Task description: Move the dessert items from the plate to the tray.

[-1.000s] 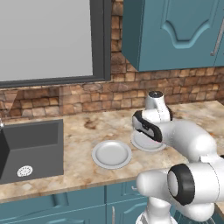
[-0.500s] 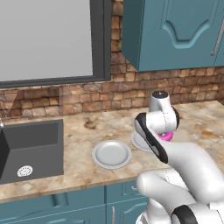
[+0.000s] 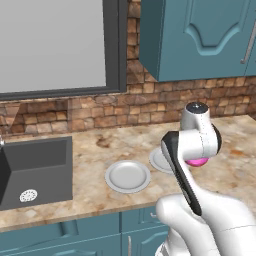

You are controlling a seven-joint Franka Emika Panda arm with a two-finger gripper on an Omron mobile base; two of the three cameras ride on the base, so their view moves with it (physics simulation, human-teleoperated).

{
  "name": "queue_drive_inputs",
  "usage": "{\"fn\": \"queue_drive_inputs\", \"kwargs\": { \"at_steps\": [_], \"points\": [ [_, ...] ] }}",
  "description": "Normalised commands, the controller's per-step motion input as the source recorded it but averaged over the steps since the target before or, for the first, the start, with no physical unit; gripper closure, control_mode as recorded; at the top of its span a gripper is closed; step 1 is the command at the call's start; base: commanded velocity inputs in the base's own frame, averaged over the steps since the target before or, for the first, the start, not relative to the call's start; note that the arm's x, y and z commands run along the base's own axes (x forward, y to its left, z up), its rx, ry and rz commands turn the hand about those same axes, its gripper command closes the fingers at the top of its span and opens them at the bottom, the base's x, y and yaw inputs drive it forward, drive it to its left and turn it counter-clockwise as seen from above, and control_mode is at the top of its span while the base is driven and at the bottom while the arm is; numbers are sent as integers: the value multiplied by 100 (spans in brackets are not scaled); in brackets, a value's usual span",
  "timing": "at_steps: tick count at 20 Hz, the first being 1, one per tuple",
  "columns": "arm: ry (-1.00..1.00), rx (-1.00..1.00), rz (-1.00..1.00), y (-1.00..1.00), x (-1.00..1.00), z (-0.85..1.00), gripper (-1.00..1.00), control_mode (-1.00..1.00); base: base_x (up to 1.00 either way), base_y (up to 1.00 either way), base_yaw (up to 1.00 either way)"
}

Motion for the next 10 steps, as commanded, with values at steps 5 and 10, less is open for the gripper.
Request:
{"fn": "queue_drive_inputs", "kwargs": {
  "at_steps": [5,10],
  "points": [
    [0,0,0,4,-22,57,100,-100,0,0,0],
    [2,1,0,0,-2,6,100,-100,0,0,0]
  ]
}}
